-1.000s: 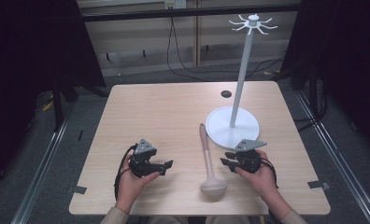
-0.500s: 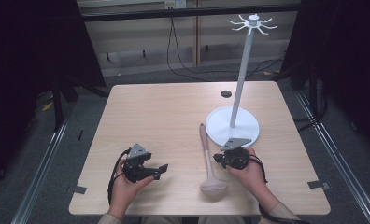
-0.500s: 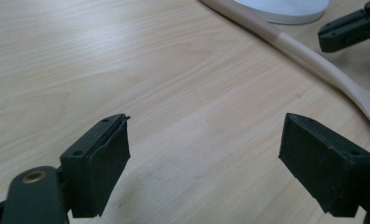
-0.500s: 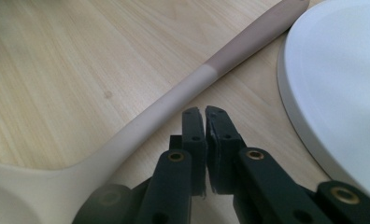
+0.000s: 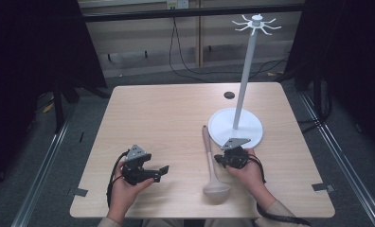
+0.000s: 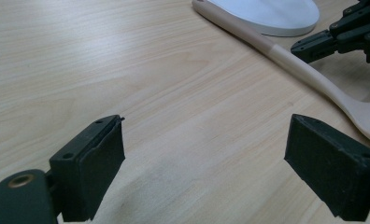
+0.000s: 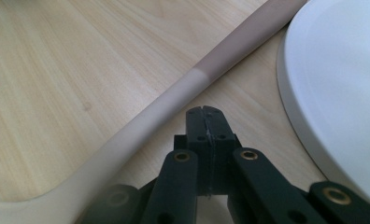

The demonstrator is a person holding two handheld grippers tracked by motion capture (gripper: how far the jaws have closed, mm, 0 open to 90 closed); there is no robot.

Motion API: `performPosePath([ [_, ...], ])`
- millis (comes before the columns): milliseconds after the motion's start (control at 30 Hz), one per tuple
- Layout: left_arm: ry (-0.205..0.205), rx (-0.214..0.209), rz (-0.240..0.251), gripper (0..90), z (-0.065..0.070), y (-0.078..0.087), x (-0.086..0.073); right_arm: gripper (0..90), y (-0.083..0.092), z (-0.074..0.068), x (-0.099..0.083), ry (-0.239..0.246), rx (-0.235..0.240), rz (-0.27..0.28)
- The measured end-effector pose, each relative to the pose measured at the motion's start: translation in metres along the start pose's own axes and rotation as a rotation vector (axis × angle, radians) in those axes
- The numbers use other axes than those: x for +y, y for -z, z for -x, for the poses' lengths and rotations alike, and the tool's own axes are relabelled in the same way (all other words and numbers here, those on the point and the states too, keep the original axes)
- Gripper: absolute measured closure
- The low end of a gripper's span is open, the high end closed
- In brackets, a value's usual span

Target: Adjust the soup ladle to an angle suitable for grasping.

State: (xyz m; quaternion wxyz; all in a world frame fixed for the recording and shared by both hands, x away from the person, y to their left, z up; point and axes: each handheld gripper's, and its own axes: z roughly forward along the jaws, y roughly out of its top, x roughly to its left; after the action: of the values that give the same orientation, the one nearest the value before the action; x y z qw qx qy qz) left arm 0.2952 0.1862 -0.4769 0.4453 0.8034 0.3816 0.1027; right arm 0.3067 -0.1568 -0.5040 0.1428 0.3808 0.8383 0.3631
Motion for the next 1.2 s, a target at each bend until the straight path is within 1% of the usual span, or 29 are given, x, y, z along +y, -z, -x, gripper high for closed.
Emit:
performPosePath([
  [33, -0.012, 0.003, -0.006, 11.7, 0.001, -0.001, 0.001, 90.0, -0.001, 0.0, 0.001, -0.014, 0.001, 0.001],
  [67, -0.011, 0.005, -0.004, 11.7, 0.002, -0.002, 0.001, 90.0, -0.002, 0.0, 0.002, -0.019, 0.007, 0.0],
  [100, -0.011, 0.005, -0.004, 11.7, 0.002, -0.002, 0.001, 90.0, -0.003, 0.001, 0.003, -0.012, 0.008, 0.004],
  [133, -0.016, -0.001, -0.007, 11.7, 0.002, -0.003, 0.001, 90.0, -0.004, 0.0, 0.004, -0.017, 0.004, -0.01],
  [200, -0.018, -0.007, -0.012, 11.7, 0.003, -0.004, 0.002, 90.0, -0.006, -0.001, 0.007, -0.011, 0.005, -0.009],
  [267, -0.012, -0.009, -0.003, 11.7, 0.004, -0.005, 0.003, 90.0, -0.008, -0.002, 0.01, 0.004, 0.004, -0.02],
  [300, -0.021, -0.009, -0.003, 11.7, 0.004, -0.005, 0.004, 90.0, -0.008, -0.002, 0.011, 0.013, -0.003, -0.026],
  [433, -0.026, -0.019, -0.007, 11.7, 0.005, -0.007, 0.004, 90.0, -0.01, -0.001, 0.013, 0.007, 0.011, -0.03],
  [500, -0.028, -0.015, -0.012, 11.7, 0.006, -0.008, 0.004, 90.0, -0.011, -0.002, 0.014, -0.002, 0.009, -0.029],
  [533, -0.026, -0.019, -0.008, 11.7, 0.006, -0.008, 0.005, 90.0, -0.011, -0.003, 0.014, 0.003, 0.003, -0.031],
  [567, -0.028, -0.018, -0.01, 11.7, 0.006, -0.007, 0.005, 90.0, -0.012, -0.003, 0.015, 0.006, 0.007, -0.029],
  [667, -0.029, -0.018, -0.008, 11.7, 0.006, -0.007, 0.005, 90.0, -0.013, -0.004, 0.016, -0.002, 0.005, -0.03],
  [700, -0.032, -0.011, -0.006, 11.7, 0.005, -0.007, 0.006, 90.0, -0.014, -0.004, 0.016, 0.003, 0.008, -0.028],
  [733, -0.03, -0.01, -0.005, 11.7, 0.005, -0.006, 0.005, 90.0, -0.015, -0.005, 0.017, -0.003, 0.011, -0.026],
  [767, -0.027, -0.012, -0.005, 11.7, 0.004, -0.006, 0.005, 90.0, -0.017, -0.007, 0.018, 0.0, 0.021, -0.021],
  [833, -0.029, -0.012, -0.008, 11.7, 0.004, -0.006, 0.005, 90.0, -0.019, -0.009, 0.021, 0.009, 0.02, -0.027],
  [867, -0.03, -0.016, -0.009, 11.7, 0.004, -0.007, 0.005, 90.0, -0.021, -0.01, 0.022, 0.011, 0.03, -0.025],
  [900, -0.03, -0.016, -0.009, 11.8, 0.004, -0.007, 0.005, 90.0, -0.021, -0.01, 0.022, 0.011, 0.03, -0.025],
  [967, -0.028, -0.017, -0.008, 11.7, 0.005, -0.007, 0.005, 90.0, -0.025, -0.014, 0.027, 0.026, 0.038, -0.034],
  [1000, -0.029, -0.015, -0.009, 11.7, 0.005, -0.007, 0.005, 90.0, -0.025, -0.014, 0.027, 0.026, 0.038, -0.034],
  [1167, -0.026, -0.015, -0.007, 11.8, 0.002, -0.006, 0.004, 89.4, -0.032, -0.02, 0.034, 0.051, 0.065, -0.04],
  [1200, -0.025, -0.007, -0.009, 11.9, 0.002, -0.006, 0.004, 89.4, -0.033, -0.021, 0.035, 0.05, 0.072, -0.037],
])
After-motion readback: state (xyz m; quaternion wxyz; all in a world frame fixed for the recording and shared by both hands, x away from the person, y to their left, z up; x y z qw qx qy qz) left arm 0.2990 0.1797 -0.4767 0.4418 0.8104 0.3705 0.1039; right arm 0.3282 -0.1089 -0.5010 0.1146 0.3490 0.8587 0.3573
